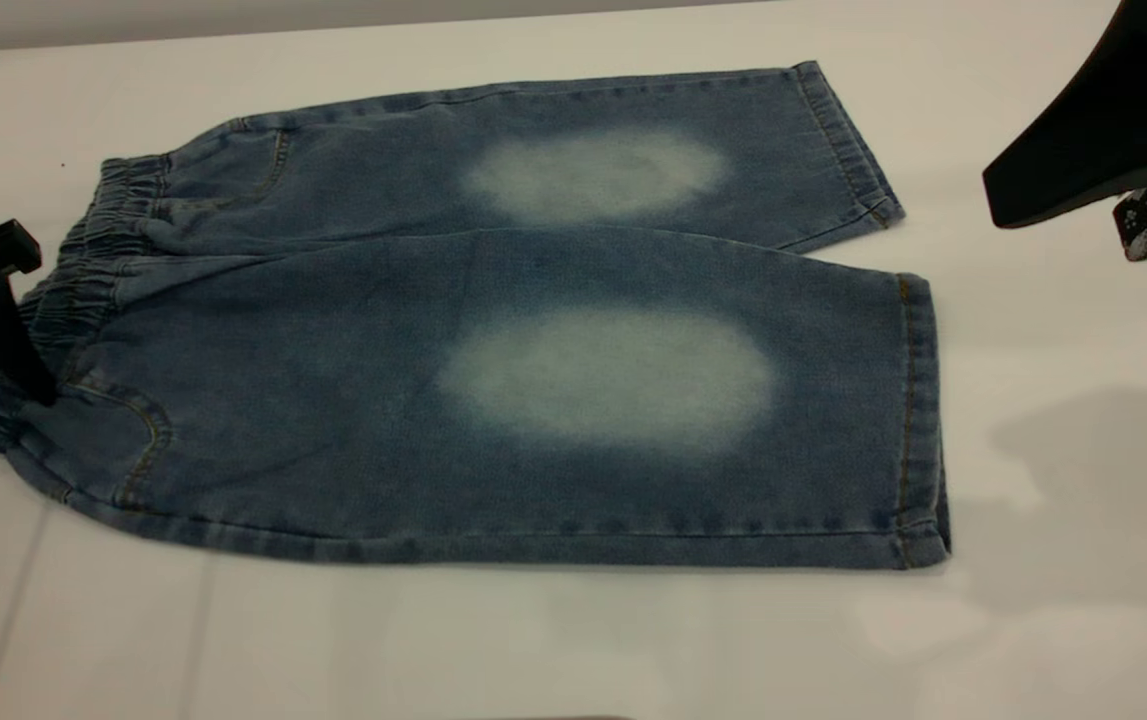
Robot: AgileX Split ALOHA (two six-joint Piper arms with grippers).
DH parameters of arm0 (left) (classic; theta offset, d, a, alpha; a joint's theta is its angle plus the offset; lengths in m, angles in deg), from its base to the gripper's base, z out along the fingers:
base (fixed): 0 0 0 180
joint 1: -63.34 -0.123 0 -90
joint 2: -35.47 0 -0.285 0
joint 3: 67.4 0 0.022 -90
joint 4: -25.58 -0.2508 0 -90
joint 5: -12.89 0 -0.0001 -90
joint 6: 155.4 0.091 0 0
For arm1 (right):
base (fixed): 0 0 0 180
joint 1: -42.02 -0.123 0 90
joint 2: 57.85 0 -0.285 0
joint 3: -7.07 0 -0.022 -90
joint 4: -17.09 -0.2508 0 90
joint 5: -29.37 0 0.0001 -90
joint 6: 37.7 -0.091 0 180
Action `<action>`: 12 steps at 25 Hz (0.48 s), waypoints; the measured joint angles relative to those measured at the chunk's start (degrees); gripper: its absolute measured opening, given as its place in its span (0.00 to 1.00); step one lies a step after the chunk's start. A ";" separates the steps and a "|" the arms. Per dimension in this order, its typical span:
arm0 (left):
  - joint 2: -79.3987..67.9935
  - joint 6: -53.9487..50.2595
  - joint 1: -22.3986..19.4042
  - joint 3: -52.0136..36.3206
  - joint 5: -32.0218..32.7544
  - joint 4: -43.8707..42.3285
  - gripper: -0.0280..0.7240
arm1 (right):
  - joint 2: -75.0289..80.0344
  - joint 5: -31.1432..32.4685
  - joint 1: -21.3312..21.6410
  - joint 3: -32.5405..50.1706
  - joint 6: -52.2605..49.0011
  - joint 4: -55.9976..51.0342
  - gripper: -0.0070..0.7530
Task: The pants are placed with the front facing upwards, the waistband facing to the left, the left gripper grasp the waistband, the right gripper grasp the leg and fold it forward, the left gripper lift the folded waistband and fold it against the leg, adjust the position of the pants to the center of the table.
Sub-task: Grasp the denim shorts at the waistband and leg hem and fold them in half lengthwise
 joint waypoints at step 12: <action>6.94 3.20 1.27 -0.19 2.66 0.63 0.15 | 6.91 3.02 0.01 5.11 -1.95 -4.98 0.76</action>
